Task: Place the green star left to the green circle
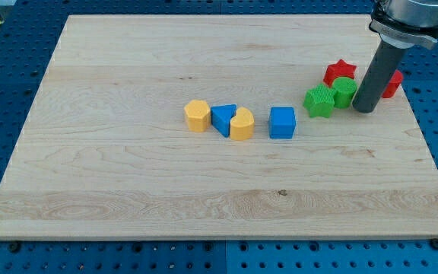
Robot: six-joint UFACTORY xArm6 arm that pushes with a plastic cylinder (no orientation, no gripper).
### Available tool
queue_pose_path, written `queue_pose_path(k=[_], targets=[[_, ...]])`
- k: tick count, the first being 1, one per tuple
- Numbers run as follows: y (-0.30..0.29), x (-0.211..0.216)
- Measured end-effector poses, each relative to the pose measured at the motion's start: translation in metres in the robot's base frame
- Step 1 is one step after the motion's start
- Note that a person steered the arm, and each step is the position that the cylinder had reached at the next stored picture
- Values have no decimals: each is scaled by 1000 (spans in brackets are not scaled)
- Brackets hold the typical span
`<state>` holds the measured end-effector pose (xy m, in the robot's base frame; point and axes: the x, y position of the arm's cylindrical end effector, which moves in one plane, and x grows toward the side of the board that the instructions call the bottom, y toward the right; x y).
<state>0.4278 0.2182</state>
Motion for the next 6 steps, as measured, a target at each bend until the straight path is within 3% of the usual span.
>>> queue_pose_path(k=[2, 4, 6], targets=[[-25, -20], [-18, 12], [-70, 16]])
